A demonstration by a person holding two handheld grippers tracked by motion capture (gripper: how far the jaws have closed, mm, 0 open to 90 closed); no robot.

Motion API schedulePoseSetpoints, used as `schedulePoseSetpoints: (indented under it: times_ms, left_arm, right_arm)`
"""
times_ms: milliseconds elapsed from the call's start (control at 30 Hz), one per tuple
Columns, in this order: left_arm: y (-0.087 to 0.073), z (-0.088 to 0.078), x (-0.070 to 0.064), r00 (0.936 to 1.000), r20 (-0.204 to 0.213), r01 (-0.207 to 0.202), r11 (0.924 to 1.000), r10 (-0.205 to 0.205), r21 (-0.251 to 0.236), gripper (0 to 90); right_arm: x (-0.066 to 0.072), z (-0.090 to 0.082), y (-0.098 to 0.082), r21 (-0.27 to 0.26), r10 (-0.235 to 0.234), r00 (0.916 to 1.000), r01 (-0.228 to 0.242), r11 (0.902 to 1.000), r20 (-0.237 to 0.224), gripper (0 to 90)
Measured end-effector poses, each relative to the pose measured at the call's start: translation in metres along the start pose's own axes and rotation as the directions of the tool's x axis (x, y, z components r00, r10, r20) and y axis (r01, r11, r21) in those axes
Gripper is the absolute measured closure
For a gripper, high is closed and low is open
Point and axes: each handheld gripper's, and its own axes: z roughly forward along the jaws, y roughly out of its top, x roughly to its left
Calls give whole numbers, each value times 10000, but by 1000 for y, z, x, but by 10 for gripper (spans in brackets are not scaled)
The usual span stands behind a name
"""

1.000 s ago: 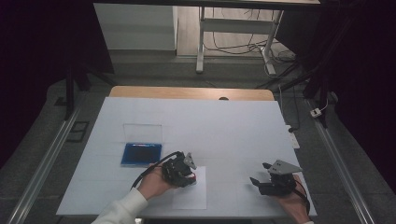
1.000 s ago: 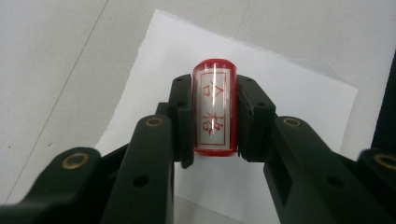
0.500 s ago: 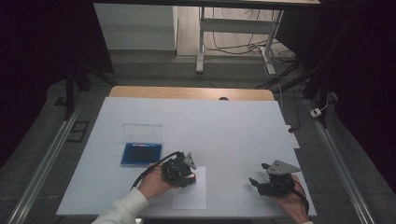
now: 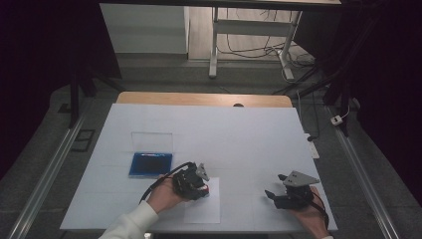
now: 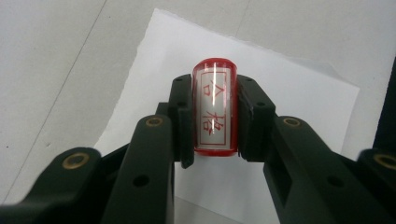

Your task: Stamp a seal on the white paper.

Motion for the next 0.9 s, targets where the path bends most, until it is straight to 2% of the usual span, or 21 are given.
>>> schedulePoseSetpoints:
  times_ms: [133,233,267,333,433,600,900]
  left_arm:
    - [-1,0,0,10000,11,-4,10000,4,-62,707]
    - [-1,-2,3,9999,170,0,9999,3,-163,704]
    - [-1,-6,2,9999,130,47,9993,-42,-379,703]
    - [-2,-10,1,10000,-62,-49,9992,46,-402,701]
    - [-1,-24,-1,10000,41,-64,9969,67,-788,701]
    - [0,-38,0,10000,74,58,9919,-49,-1268,700]
    - [-7,-49,7,9989,194,446,9847,-419,-1685,699]
  right_arm:
    - [0,0,0,16,-2,10000,2,10000,-12,235]
    - [0,-1,0,-27,22,10000,-22,10000,-10,235]
    - [-1,-1,0,-17,-7,10000,7,10000,74,235]
    - [-1,-2,0,-82,74,10000,-74,9999,1,235]
    - [-3,-3,-1,-98,103,9999,-103,9999,28,235]
    - [-3,-5,0,-203,96,9999,-95,9997,52,235]
    - [-4,-6,-1,-182,108,9999,-106,9998,122,235]
